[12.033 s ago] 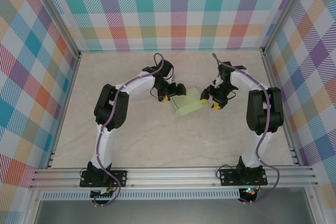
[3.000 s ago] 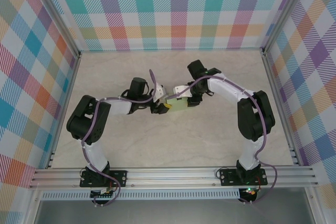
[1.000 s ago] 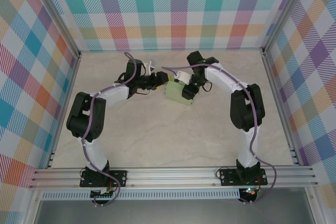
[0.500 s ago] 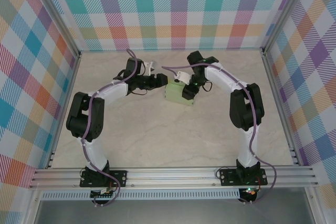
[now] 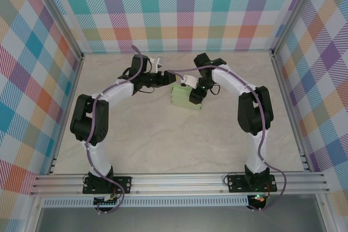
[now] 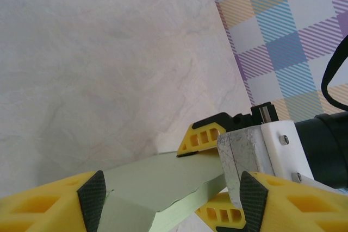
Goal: Fold the paper box
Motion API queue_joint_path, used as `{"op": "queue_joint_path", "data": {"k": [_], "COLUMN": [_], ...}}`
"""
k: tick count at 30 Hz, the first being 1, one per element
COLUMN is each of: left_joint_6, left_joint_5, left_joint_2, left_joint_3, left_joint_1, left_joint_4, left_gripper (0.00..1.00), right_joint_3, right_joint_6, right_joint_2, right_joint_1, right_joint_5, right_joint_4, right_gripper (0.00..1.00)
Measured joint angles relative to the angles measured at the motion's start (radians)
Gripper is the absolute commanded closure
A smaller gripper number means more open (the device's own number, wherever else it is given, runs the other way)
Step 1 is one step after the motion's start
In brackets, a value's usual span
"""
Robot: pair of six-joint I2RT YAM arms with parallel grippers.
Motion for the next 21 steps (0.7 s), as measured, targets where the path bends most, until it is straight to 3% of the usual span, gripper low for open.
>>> {"op": "queue_joint_path", "data": {"k": [21], "left_joint_6": [-0.05], "left_joint_5": [-0.019], "left_joint_2": [-0.011], "left_joint_3": [-0.005], "left_joint_1": [-0.039], "left_joint_4": [-0.08], "left_gripper": [0.36], "right_joint_3": [0.024], "right_joint_6": [0.03], "right_joint_2": [0.02], "right_joint_1": [-0.008], "right_joint_5": [0.004], "right_joint_4": [-0.024], "right_gripper": [0.48]}}
